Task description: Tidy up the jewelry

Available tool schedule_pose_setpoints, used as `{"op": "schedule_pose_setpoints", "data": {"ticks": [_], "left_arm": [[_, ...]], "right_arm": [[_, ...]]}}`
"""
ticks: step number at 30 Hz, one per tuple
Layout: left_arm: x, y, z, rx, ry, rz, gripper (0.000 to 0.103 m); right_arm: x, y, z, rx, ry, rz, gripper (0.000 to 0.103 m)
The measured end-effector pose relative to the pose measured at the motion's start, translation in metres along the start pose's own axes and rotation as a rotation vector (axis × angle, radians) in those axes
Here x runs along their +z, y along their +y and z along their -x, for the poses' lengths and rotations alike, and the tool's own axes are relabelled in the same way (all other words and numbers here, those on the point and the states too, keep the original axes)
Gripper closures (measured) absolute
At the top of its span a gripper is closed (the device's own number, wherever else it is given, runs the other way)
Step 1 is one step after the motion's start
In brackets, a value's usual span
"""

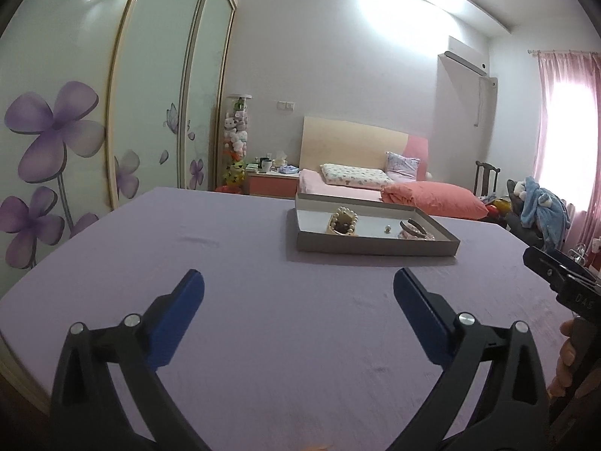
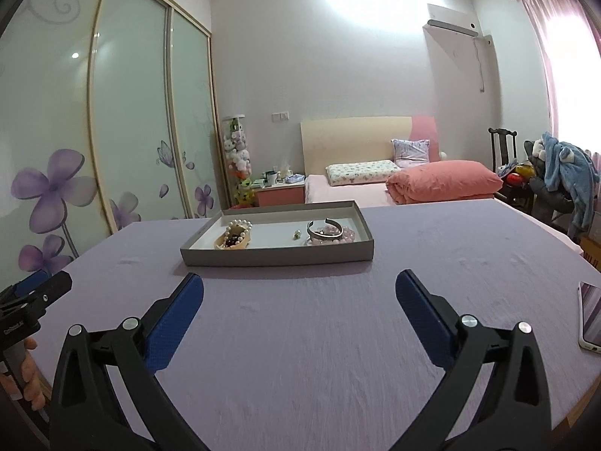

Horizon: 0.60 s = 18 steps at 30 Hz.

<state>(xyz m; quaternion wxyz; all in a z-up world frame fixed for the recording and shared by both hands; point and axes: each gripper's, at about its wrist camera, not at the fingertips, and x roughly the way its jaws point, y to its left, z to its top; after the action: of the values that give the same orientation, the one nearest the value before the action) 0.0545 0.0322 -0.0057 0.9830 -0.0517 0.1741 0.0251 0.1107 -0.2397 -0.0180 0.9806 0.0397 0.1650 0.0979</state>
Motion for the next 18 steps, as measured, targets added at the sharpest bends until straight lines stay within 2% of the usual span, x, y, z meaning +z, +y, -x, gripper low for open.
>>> {"op": "schedule_pose_setpoints", "data": {"ticks": [18], "left_arm": [[0.011, -0.018, 0.000, -0.038, -0.038, -0.028, 0.004]], "right_arm": [[-0.002, -0.005, 0.010, -0.015, -0.041, 0.001, 0.002]]}}
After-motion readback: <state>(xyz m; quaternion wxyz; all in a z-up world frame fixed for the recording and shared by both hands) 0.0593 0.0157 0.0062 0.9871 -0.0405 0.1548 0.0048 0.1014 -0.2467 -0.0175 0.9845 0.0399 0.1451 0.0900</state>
